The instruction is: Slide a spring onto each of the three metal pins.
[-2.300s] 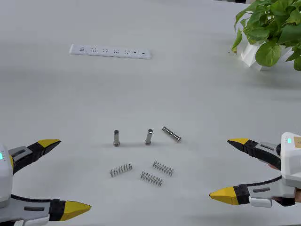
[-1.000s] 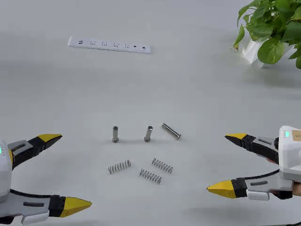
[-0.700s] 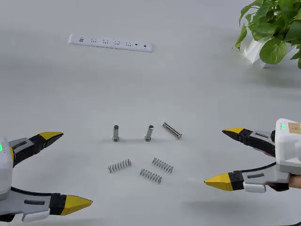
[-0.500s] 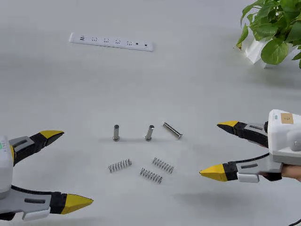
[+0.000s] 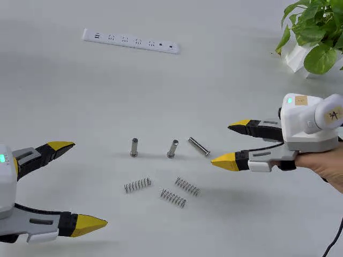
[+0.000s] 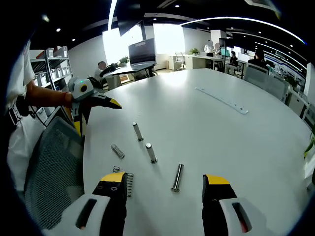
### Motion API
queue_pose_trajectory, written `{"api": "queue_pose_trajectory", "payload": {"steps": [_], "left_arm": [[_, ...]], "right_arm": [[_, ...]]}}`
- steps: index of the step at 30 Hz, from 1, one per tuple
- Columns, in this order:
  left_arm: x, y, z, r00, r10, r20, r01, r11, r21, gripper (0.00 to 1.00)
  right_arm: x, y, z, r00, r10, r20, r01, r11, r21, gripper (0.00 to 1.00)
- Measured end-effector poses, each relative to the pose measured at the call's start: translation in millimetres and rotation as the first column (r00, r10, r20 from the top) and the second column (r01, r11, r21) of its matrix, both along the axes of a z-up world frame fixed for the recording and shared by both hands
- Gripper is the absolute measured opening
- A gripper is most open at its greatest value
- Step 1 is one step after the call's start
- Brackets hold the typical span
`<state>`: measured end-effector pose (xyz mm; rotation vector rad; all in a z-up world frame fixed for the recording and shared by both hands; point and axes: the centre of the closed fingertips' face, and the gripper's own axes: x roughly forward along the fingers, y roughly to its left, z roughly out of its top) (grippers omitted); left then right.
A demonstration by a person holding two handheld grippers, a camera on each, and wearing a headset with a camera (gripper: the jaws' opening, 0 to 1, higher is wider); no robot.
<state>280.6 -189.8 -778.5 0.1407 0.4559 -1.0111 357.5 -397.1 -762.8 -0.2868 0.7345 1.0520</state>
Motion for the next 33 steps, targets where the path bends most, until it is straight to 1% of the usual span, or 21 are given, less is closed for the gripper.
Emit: {"api": "queue_pose_trajectory", "payload": {"steps": [4,5,7,8,10,11,12,14,15,16,23,24,25,28,32,33], "left_arm": [[2.4,-0.3,1.0,1.0,0.004,0.001,-0.004,1.0,-0.009,0.99],[2.8,-0.4,1.3,1.0,0.005,0.001,-0.005,1.0,-0.011,0.99],[3.6,-0.8,1.8,1.0,0.005,0.002,-0.005,1.0,-0.014,0.99],[4.2,-1.0,2.4,1.0,0.006,0.004,-0.006,1.0,-0.016,0.99],[5.0,-1.1,3.4,1.0,0.008,0.007,-0.008,1.0,-0.02,0.99],[5.5,-1.3,3.9,1.0,0.01,0.008,-0.01,1.0,-0.022,0.99],[5.5,-1.5,4.0,1.0,0.01,0.008,-0.009,1.0,-0.023,0.99],[5.4,-1.9,3.6,1.0,0.008,0.008,-0.007,1.0,-0.022,0.99],[5.3,-2.0,3.5,1.0,0.007,0.008,-0.007,1.0,-0.022,0.99],[5.5,-2.0,3.4,1.0,0.008,0.008,-0.008,1.0,-0.023,0.99],[6.8,-1.1,4.2,1.0,0.017,0.009,-0.017,0.999,-0.033,0.99],[6.8,-1.0,4.3,1.0,0.019,0.008,-0.019,0.999,-0.037,0.99],[6.6,-1.0,4.1,1.0,0.019,0.007,-0.019,0.999,-0.037,0.99],[6.9,-0.4,3.2,1.0,0.02,0.005,-0.02,0.999,-0.038,0.99],[8.1,0.7,3.4,1.0,0.025,0.005,-0.025,0.999,-0.042,0.99],[8.6,0.9,3.7,1.0,0.025,0.006,-0.025,0.999,-0.043,0.99]], "right_arm": [[4.9,5.3,-6.6,0.999,0.002,-0.05,-0.004,0.999,-0.036,0.52],[6.8,6.8,-7.3,0.999,0.003,-0.049,-0.005,0.999,-0.039,0.51],[11.3,8.1,-11.2,0.998,-0.002,-0.066,-0.001,0.999,-0.055,0.5],[16.7,8.1,-14.1,0.997,-0.001,-0.071,-0.003,0.998,-0.063,0.5],[18.3,9.9,-15.9,0.997,0.0,-0.077,-0.005,0.997,-0.073,0.46],[19.7,9.4,-18.6,0.996,-0.006,-0.086,-0.002,0.996,-0.092,0.44],[20.6,10.2,-20.0,0.996,-0.004,-0.088,-0.004,0.995,-0.099,0.42],[23.2,12.3,-23.5,0.995,-0.009,-0.099,-0.002,0.994,-0.112,0.41],[24.2,12.8,-25.2,0.995,-0.009,-0.104,-0.004,0.993,-0.121,0.39],[33.4,12.7,-29.5,0.994,-0.003,-0.108,-0.012,0.991,-0.133,0.37],[37.8,19.0,-39.9,0.991,-0.001,-0.132,-0.024,0.982,-0.189,0.3],[41.4,16.5,-44.8,0.99,-0.002,-0.143,-0.026,0.98,-0.196,0.3],[42.1,16.7,-46.8,0.989,-0.005,-0.15,-0.026,0.979,-0.203,0.29],[41.0,19.9,-52.1,0.986,-0.001,-0.166,-0.039,0.971,-0.235,0.27],[41.9,23.8,-55.6,0.985,-0.001,-0.173,-0.044,0.965,-0.258,0.22],[41.8,25.0,-56.7,0.983,-0.003,-0.181,-0.045,0.964,-0.262,0.21]]}}
